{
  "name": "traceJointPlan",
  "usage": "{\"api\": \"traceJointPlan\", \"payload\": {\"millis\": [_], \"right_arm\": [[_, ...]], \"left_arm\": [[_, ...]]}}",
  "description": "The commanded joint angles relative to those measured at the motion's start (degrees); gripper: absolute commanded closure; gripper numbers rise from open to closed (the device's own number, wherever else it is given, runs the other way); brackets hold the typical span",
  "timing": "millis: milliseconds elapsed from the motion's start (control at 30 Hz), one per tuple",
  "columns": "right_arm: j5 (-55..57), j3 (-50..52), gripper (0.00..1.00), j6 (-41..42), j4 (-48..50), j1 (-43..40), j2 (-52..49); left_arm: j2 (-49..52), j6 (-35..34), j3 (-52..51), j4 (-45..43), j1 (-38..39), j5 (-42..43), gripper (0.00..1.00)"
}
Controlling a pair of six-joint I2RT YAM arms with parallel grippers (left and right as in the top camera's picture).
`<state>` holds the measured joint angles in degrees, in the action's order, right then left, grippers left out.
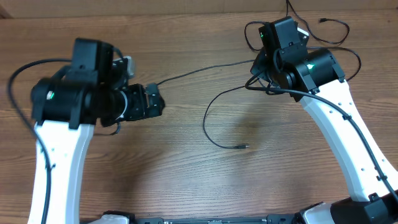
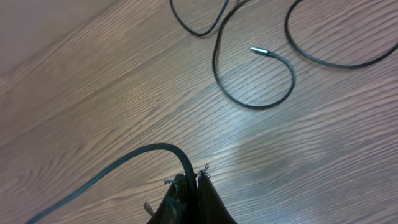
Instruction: Untangle cables
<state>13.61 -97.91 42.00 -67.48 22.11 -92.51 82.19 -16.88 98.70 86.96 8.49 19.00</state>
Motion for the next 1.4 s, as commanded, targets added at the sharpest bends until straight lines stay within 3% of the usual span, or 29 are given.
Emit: {"api": "traceJointPlan", "payload": {"millis": [0,100,267,367,533,833,1367], "right_arm": [[-1.3,-0.4,0.96,-0.2,0.2,-0.3,2.0],[-1.3,-0.4,0.96,-0.1,-0.1,-0.3,2.0],[-1.3,-0.4,0.96,-0.1,-0.3,-0.3,2.0],[-1.3,-0.4,0.96,-0.1,-0.5,-0.3,2.0],[-1.2,-0.4,0.96,-0.1,-2.4,-0.3,2.0],[6.8,-0.4,0.96,-0.3,-5.3,-3.0,3.3],[7.4,-0.5,0.96,-6.5,-4.0,-33.4,7.6]], "left_arm": [[2.0,14.6,0.8,0.1,-0.2,18.5,0.0],[2.0,20.1,0.8,0.0,-0.2,26.3,0.0],[2.0,19.1,0.8,0.0,-0.3,26.8,0.0],[2.0,15.5,0.8,-0.4,-0.3,22.2,0.0],[2.0,4.8,0.8,-0.3,-0.3,6.8,0.0],[2.0,3.6,0.8,0.3,-0.2,1.2,0.01],[2.0,3.6,0.8,0.2,-0.2,-0.2,0.0]]}}
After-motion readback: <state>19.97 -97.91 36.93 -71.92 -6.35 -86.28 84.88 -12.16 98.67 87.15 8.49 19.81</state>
